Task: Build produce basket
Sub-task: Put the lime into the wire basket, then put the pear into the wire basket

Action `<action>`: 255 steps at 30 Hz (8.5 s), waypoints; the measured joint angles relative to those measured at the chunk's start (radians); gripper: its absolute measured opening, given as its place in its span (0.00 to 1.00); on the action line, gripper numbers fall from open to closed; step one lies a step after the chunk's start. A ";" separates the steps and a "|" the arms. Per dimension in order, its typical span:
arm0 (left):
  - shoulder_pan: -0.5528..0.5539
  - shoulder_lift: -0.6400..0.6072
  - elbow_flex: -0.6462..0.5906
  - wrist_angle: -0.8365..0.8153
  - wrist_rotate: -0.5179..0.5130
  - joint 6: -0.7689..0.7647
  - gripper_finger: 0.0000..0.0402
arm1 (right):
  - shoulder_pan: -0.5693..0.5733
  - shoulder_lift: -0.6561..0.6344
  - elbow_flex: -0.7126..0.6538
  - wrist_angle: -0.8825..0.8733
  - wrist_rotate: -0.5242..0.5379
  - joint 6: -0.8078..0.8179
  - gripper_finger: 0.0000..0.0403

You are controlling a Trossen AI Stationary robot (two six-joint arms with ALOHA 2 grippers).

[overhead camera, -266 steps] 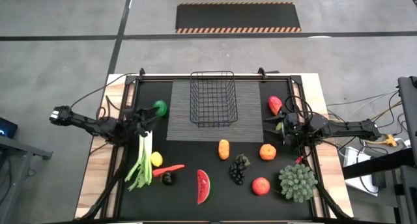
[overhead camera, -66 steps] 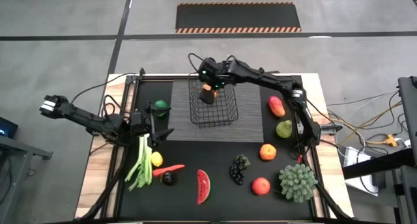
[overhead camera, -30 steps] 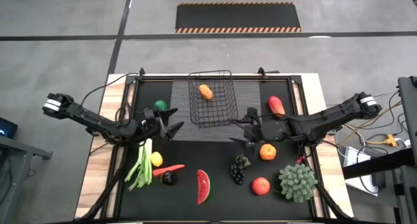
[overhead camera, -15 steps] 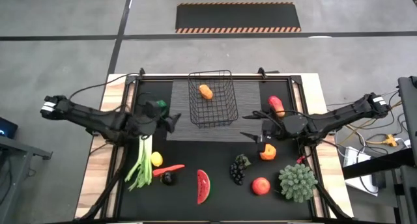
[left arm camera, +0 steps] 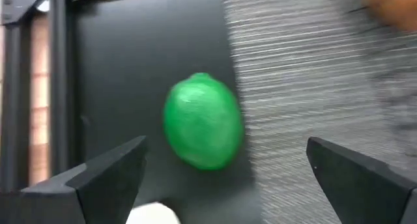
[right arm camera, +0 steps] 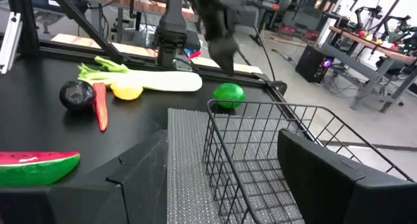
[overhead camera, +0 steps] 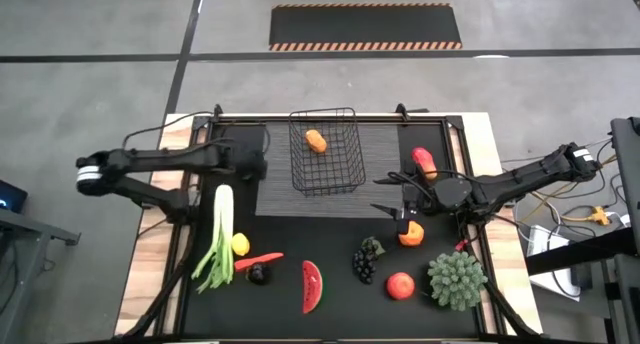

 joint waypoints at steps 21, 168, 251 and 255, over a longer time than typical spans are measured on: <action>0.131 0.240 -0.003 0.109 0.062 0.145 0.99 | 0.000 0.000 0.000 -0.018 0.001 0.040 0.67; -0.375 0.258 0.497 0.818 0.297 1.242 0.71 | -0.094 -0.129 -0.018 -0.022 -0.050 0.506 0.81; -0.400 0.043 0.052 1.390 0.277 1.244 0.71 | -0.784 0.367 0.312 -1.557 -0.583 0.498 0.45; -0.400 0.043 0.052 1.387 0.277 1.244 0.71 | -0.784 0.361 0.312 -1.556 -0.583 0.502 0.29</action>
